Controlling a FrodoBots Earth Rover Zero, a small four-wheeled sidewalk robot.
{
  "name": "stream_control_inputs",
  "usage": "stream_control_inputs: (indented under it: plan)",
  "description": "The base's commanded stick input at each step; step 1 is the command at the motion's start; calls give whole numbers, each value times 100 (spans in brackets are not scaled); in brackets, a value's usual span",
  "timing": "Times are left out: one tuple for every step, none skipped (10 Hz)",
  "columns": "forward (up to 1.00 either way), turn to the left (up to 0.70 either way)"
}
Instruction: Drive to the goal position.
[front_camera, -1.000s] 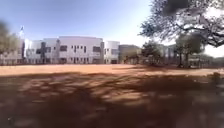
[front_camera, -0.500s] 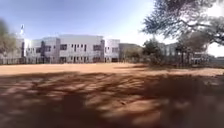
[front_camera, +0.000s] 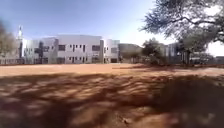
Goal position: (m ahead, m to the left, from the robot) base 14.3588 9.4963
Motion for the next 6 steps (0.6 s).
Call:
stream_control_inputs:
  plan:
    - [100, 0]
    - [100, 0]
    - [100, 0]
    - [100, 0]
    - [100, 0]
    - [100, 0]
